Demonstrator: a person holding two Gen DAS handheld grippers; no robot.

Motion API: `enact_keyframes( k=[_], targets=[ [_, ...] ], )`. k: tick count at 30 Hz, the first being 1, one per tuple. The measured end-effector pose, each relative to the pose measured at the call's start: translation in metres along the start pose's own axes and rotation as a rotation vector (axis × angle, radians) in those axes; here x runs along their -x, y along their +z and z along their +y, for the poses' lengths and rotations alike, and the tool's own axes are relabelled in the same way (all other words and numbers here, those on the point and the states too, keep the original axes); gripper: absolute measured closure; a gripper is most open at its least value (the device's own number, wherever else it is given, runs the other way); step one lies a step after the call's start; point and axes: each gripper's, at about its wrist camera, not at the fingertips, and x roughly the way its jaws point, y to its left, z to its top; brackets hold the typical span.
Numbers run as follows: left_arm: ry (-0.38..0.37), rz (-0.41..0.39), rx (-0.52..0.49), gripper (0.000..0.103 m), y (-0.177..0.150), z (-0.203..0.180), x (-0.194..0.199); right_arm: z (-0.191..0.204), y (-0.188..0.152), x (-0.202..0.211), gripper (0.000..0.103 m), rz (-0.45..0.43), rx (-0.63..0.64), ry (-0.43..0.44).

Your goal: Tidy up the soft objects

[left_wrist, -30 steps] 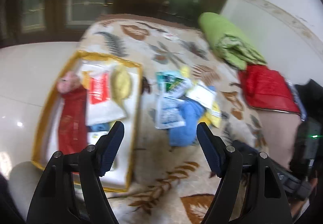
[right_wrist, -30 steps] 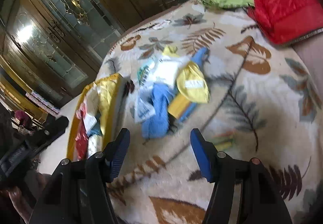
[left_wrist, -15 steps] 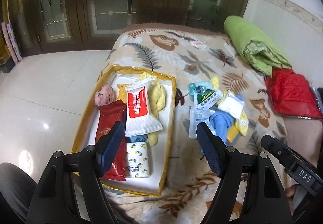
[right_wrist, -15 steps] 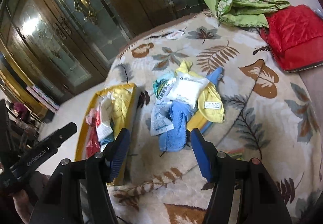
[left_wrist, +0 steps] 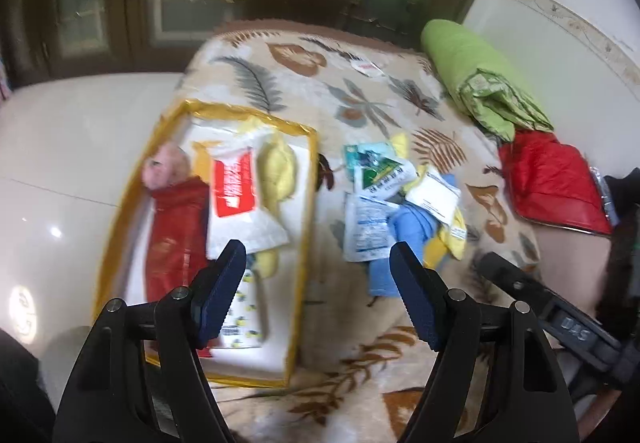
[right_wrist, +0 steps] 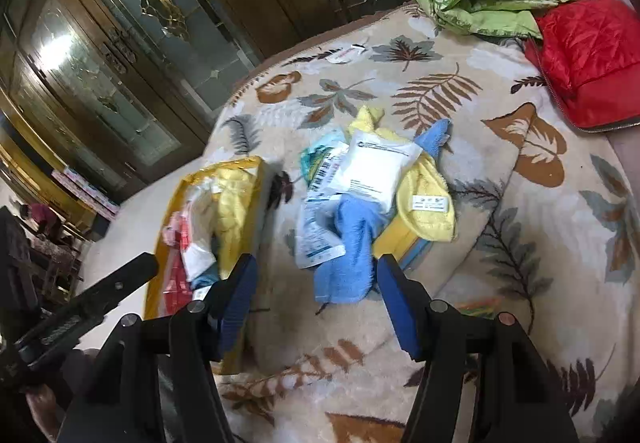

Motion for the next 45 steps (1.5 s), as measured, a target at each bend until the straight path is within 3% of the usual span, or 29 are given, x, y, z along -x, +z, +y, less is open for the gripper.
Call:
enact_keyframes(
  k=[3,7,10,13,16,31,45],
  targets=[
    [0.004,0.019,-0.034,0.028,0.005,-0.009,-0.008,-0.004,0.004,-0.006,0.04,0.01,-0.015,0.013],
    [0.01,-0.019,-0.036,0.028,0.01,-0.011,-0.009,-0.005,0.012,-0.01,0.04,0.006,-0.016,-0.003],
    [0.012,-0.012,-0.047,0.028,0.016,-0.008,-0.013,0.002,0.015,-0.016,0.04,0.006,0.012,-0.109],
    [0.013,-0.058,0.003,0.028,0.022,0.002,-0.003,0.019,0.015,-0.016,0.04,-0.022,0.08,-0.236],
    [0.027,-0.092,0.016,0.028,0.027,0.002,0.007,0.036,0.012,-0.015,0.04,-0.038,0.137,-0.306],
    [0.032,-0.099,-0.004,0.028,0.028,-0.004,0.012,0.058,0.01,-0.024,0.041,-0.03,0.217,-0.406],
    [0.069,-0.017,-0.011,0.028,0.03,-0.003,-0.028,0.053,0.016,-0.037,0.04,0.004,0.196,-0.376]
  ],
)
